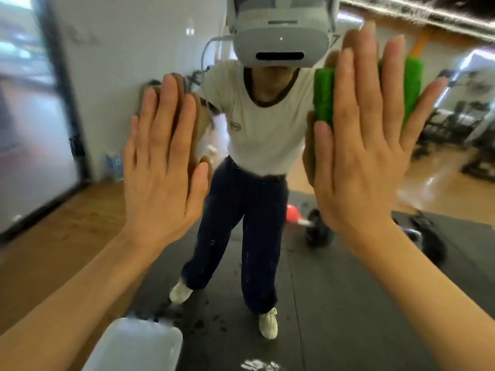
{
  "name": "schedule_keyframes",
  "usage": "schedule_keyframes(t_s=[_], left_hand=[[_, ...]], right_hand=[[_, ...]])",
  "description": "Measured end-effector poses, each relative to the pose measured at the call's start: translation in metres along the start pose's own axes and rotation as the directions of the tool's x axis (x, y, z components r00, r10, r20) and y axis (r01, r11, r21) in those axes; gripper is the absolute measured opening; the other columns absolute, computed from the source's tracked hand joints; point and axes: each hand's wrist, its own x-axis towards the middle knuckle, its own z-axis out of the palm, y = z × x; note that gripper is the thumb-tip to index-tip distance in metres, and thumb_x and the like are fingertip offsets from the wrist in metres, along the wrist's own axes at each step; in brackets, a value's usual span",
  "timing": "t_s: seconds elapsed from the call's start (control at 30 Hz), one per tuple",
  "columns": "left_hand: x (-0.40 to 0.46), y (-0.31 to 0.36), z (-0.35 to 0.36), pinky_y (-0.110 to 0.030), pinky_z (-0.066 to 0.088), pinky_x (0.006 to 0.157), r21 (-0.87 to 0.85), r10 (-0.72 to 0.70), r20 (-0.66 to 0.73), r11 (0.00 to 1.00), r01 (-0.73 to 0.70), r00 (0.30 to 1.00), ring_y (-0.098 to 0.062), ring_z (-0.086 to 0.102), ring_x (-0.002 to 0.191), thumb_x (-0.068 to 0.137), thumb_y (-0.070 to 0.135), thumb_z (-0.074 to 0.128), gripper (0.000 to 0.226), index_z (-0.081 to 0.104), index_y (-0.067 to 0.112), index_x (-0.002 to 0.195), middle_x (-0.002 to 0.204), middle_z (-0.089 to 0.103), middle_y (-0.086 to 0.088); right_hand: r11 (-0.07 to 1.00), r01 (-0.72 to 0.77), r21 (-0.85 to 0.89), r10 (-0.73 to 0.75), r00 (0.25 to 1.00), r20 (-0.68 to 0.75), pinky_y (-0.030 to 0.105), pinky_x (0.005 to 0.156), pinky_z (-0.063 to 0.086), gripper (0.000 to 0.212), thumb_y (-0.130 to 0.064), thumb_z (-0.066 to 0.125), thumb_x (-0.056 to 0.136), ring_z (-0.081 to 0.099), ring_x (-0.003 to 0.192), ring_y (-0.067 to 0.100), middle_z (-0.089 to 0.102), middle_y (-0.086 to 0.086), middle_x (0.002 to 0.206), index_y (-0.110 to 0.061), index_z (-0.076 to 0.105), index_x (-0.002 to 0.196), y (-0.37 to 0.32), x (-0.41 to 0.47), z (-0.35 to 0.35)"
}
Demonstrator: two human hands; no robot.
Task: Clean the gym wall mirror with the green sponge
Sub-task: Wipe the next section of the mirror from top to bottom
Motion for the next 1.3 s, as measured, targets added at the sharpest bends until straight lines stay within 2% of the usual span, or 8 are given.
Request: schedule_keyframes(t_s=[0.13,0.33,0.53,0.63,0.8,0.93,1.07,1.3], left_hand=[[0.000,0.000,-0.001,-0.038,0.006,0.126,-0.008,0.005,-0.027,1.000,-0.005,1.000,-0.007,-0.007,0.153,0.100,0.025,0.036,0.060,0.023,-0.003,0.152,0.156,0.014,-0.024],[0.000,0.000,-0.003,-0.042,0.009,0.127,-0.010,0.012,-0.005,1.000,-0.012,1.000,-0.011,-0.005,0.152,0.101,0.024,0.037,0.060,0.022,-0.003,0.153,0.157,0.014,-0.024],[0.000,-0.002,0.000,-0.044,0.010,0.126,-0.008,0.017,-0.009,1.000,-0.017,1.000,-0.013,-0.004,0.153,0.102,0.025,0.035,0.060,0.022,-0.003,0.153,0.157,0.014,-0.025],[-0.001,-0.001,0.001,-0.045,0.011,0.126,-0.002,0.016,-0.015,1.000,-0.016,1.000,-0.013,-0.003,0.153,0.102,0.025,0.035,0.060,0.022,-0.003,0.153,0.157,0.013,-0.025],[-0.001,-0.002,0.001,-0.051,0.015,0.125,-0.015,0.009,-0.005,1.000,-0.009,1.000,-0.014,-0.003,0.153,0.102,0.025,0.036,0.061,0.019,-0.001,0.155,0.159,0.012,-0.023],[0.001,-0.002,-0.006,-0.046,0.007,0.127,-0.081,0.025,0.039,0.996,-0.022,0.999,-0.019,0.000,0.153,0.102,0.021,0.040,0.061,0.020,-0.003,0.155,0.160,0.012,-0.023],[-0.002,-0.020,-0.023,-0.048,0.006,0.127,-0.164,0.102,0.113,0.983,-0.083,0.988,-0.019,0.001,0.154,0.102,0.020,0.038,0.059,0.019,0.001,0.154,0.162,0.010,-0.018],[-0.012,-0.086,-0.045,-0.037,-0.002,0.127,-0.030,0.078,0.120,0.997,-0.075,0.990,-0.008,-0.007,0.155,0.100,0.024,0.038,0.062,0.019,0.005,0.156,0.163,0.010,-0.015]], right_hand=[[0.988,0.153,-0.031,-0.150,0.984,0.098,0.044,0.123,-0.010,0.071,-0.014,0.057,0.098,0.000,0.154,0.023,0.016,0.011,0.165,-0.006,0.018,0.157,-0.031,-0.051,0.012],[0.875,0.483,-0.021,-0.447,0.823,0.350,0.044,0.124,-0.008,0.077,-0.019,0.048,0.096,-0.004,0.156,0.019,-0.006,0.002,0.169,-0.012,0.008,0.161,0.000,-0.135,-0.010],[0.999,0.039,-0.025,-0.039,0.999,-0.024,0.042,0.120,-0.012,0.056,-0.018,0.046,0.105,0.009,0.153,0.030,0.028,0.017,0.161,-0.001,0.025,0.154,0.012,-0.011,0.005],[0.985,0.161,-0.060,-0.156,0.984,0.089,0.045,0.123,-0.011,0.072,-0.016,0.052,0.100,-0.005,0.153,0.021,0.006,0.008,0.167,-0.009,0.010,0.159,-0.004,-0.072,0.007],[0.866,0.499,-0.030,-0.458,0.816,0.354,0.044,0.125,-0.007,0.081,-0.016,0.045,0.090,-0.002,0.156,0.020,-0.004,0.002,0.169,-0.012,0.006,0.162,0.017,-0.154,-0.013],[0.979,0.203,0.014,-0.204,0.974,0.095,0.045,0.123,-0.008,0.057,-0.018,0.044,0.105,0.004,0.155,0.022,0.019,0.009,0.165,-0.008,0.024,0.158,0.010,-0.048,-0.002],[0.999,-0.029,0.034,0.031,0.999,-0.044,0.047,0.121,-0.008,0.053,-0.018,0.044,0.106,0.019,0.150,0.034,0.032,0.017,0.160,-0.003,0.030,0.155,-0.026,-0.016,0.013],[0.939,0.338,-0.068,-0.311,0.915,0.256,0.047,0.125,0.000,0.074,-0.022,0.046,0.097,0.003,0.156,0.020,0.002,0.001,0.170,-0.012,0.011,0.162,-0.051,-0.136,0.013]])
